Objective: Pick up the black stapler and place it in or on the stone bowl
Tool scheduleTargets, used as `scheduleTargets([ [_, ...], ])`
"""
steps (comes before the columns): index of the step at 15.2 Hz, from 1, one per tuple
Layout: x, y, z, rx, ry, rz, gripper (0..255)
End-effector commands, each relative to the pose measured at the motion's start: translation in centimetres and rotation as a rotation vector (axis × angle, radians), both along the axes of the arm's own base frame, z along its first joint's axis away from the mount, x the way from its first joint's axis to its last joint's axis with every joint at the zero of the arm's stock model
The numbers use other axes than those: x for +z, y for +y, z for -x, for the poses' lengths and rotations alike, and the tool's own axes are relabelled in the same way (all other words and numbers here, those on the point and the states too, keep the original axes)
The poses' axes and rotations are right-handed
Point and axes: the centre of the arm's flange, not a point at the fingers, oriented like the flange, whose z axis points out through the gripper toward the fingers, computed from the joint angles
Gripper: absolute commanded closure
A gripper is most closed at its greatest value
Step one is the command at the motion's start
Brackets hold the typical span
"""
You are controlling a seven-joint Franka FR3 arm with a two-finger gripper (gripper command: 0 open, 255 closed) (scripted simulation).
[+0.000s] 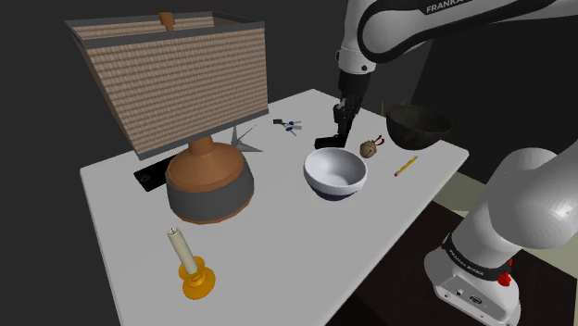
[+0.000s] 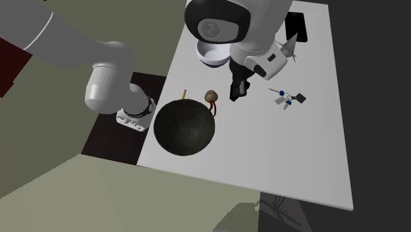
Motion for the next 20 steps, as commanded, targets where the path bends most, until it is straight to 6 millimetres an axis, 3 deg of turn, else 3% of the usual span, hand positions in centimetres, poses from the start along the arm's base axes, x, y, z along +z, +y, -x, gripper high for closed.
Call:
scheduleTargets([
  [1,0.0,0.0,0.0,0.0,0.0,0.0,255],
  [3,0.0,0.0,0.0,0.0,0.0,0.0,255],
  [20,9.0,0.0,0.0,0.0,0.0,0.0,255],
])
